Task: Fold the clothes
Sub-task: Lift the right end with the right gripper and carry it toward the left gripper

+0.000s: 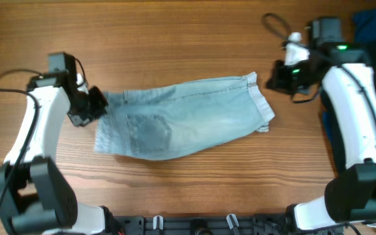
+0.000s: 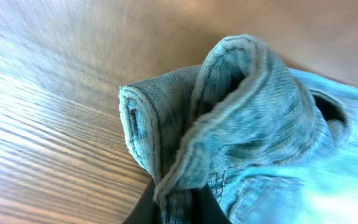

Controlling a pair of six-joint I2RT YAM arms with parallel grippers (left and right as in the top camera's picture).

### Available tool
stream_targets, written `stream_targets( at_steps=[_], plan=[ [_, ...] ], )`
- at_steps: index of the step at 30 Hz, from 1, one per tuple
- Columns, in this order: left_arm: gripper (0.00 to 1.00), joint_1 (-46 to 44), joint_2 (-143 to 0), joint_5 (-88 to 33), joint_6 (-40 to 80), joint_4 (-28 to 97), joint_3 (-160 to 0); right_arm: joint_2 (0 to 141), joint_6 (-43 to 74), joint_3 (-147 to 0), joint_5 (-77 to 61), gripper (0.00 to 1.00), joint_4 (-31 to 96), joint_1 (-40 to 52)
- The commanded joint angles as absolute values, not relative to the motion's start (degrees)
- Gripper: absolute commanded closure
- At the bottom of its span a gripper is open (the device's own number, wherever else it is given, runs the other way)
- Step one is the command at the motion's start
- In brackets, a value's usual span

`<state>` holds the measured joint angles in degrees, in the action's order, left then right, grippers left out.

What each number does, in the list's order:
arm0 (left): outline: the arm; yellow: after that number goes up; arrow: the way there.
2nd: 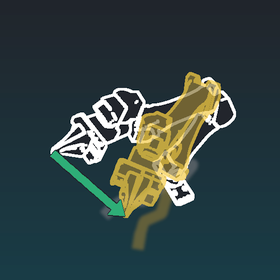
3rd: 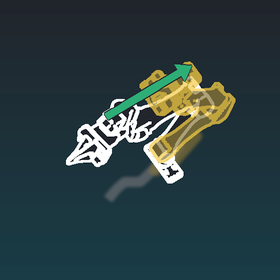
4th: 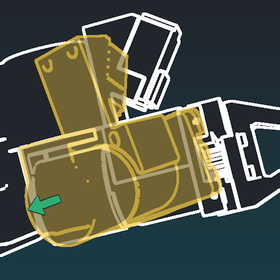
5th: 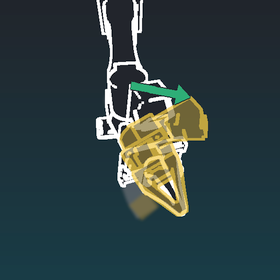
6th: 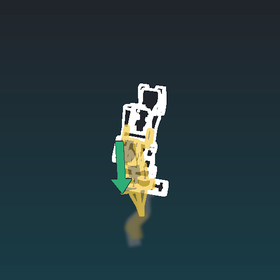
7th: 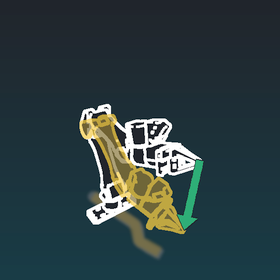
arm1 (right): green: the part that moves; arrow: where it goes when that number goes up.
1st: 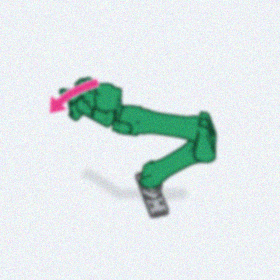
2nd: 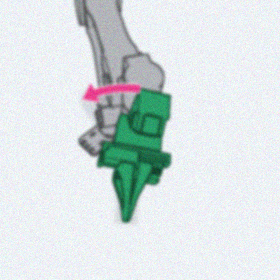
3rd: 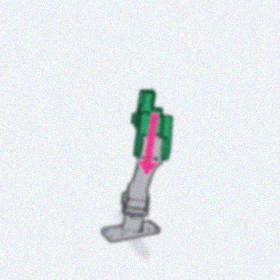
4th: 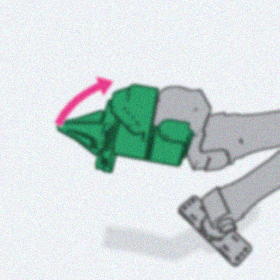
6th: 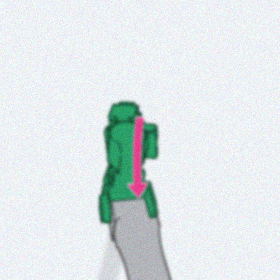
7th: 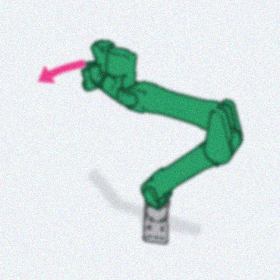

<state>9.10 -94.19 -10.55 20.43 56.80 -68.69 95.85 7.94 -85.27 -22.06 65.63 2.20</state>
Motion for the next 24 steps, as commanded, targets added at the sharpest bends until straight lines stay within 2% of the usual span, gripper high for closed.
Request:
stream_targets(
  at_steps=[1, 7, 15, 24],
  plan=[
    [0.96, 9.28, -90.52, -9.08, 19.81, 59.83, -76.71, 97.36, 7.64, -80.95, -30.52, 0.96, 62.11, 9.34],
    [0.96, 9.1, -90.52, -11.7, 19.94, 65.41, -85.95, 97.54, 16.49, -73.23, -30.5, 0.96, 50.48, 19.88],
    [0.96, 9.13, -90.52, -17.98, 22.81, 65.84, -88.09, 98.74, 28.84, -63.31, -29.47, 0.96, 29.17, 32.05],
    [0.96, 9.13, -90.52, -24.36, 26.3, 65.36, -88.12, 108.42, 36.73, -62.22, -29.02, 0.96, 18.61, 40.27]
  ],
)
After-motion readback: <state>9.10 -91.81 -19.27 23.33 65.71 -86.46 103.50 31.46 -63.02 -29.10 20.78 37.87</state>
